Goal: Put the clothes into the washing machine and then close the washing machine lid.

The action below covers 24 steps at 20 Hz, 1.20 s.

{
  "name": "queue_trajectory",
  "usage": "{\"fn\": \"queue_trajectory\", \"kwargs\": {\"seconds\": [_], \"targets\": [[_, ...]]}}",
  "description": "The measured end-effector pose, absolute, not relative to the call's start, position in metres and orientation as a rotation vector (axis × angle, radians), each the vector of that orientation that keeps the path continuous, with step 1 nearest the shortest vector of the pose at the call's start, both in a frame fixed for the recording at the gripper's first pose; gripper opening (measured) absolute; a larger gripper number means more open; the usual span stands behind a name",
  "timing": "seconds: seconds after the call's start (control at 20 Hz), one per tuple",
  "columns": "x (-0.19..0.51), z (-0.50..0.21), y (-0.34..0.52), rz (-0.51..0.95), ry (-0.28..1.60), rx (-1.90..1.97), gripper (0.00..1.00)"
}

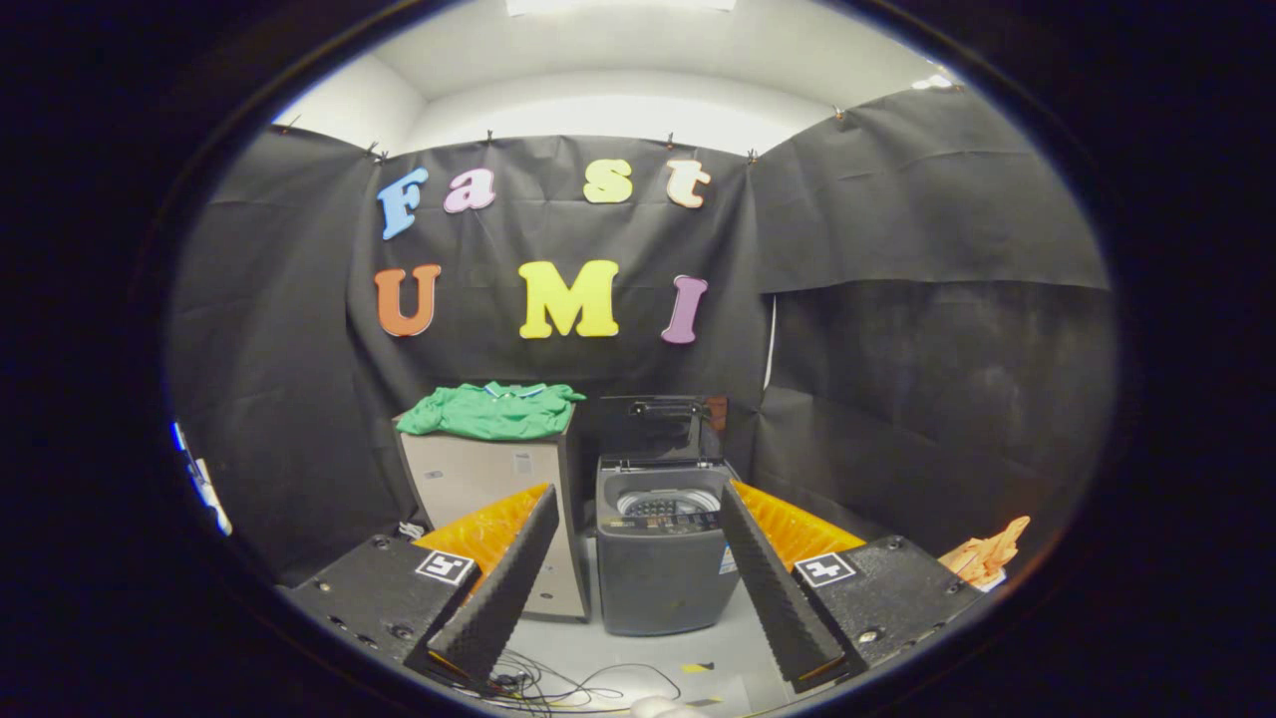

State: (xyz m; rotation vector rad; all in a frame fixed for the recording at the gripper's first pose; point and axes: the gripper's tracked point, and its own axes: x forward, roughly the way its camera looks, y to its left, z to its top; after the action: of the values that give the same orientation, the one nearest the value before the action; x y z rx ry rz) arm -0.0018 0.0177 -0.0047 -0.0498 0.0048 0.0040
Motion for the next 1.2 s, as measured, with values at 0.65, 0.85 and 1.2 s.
{"fn": "queue_trajectory", "kwargs": {"seconds": [0.65, 0.85, 1.2], "targets": [[0.034, 0.019, 0.012, -0.023, 0.010, -0.020, 1.00], [0.073, 0.041, 0.018, -0.015, 0.011, -0.022, 1.00], [0.183, 0.087, 0.052, 0.061, 0.001, -0.035, 1.00]]}}
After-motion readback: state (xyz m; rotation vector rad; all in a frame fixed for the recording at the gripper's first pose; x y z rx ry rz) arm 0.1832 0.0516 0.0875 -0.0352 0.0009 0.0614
